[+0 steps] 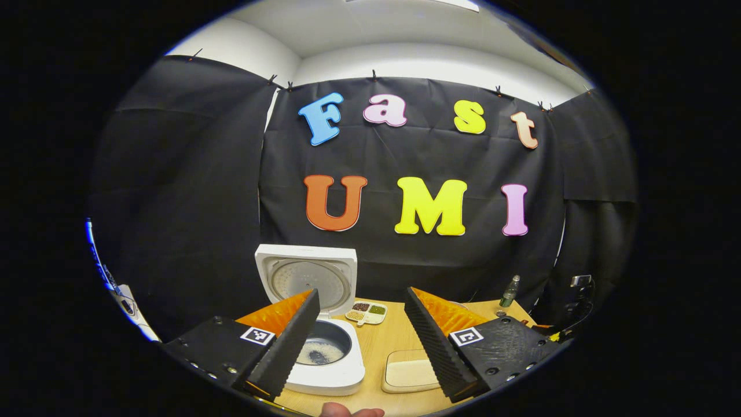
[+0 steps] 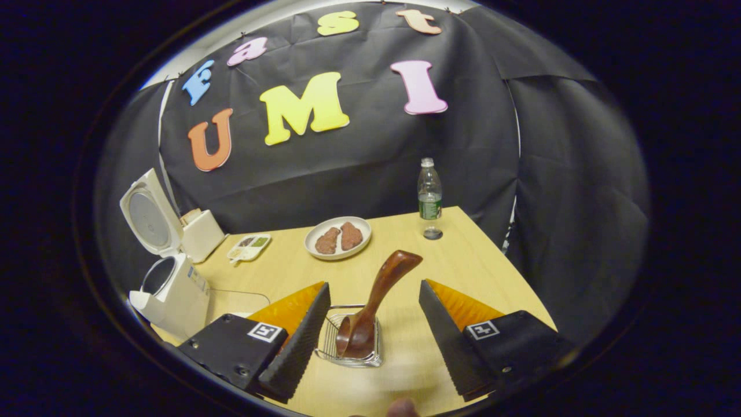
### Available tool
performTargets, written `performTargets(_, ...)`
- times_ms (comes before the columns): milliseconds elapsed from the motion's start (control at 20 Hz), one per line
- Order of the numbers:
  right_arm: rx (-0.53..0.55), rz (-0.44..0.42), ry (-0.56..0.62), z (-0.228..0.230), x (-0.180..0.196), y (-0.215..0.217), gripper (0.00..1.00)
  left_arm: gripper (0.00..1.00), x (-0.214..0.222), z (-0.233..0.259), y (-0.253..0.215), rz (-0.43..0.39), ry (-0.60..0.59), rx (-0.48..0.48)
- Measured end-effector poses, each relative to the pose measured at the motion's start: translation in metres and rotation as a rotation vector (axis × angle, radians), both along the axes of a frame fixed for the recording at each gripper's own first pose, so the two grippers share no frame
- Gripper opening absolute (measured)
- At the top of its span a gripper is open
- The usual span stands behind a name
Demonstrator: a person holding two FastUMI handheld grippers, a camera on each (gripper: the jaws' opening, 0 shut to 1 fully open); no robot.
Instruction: Close the left gripper, press the button to open the rice cooker; take a wooden spoon from the chopstick holder with the right hand, scoop a spoonful of rice and pour it into the rice cooker, then put the wooden spoon back into the chopstick holder.
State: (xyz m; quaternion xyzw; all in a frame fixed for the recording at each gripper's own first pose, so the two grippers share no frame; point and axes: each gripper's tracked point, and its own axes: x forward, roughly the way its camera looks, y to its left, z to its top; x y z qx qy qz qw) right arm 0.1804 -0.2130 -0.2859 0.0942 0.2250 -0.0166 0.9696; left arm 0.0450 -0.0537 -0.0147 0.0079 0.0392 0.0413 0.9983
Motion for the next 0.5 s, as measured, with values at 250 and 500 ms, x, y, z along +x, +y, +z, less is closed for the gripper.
performTargets(250,0.046,0.021,0.036,-0.023,0.029,0.003,0.69,0.94,0.001,-0.02,0.0,0.037,0.066,0.042)
performTargets(500,0.099,0.043,0.073,-0.036,0.04,0.012,0.47,0.94,-0.001,-0.035,0.0,0.05,0.111,0.026)
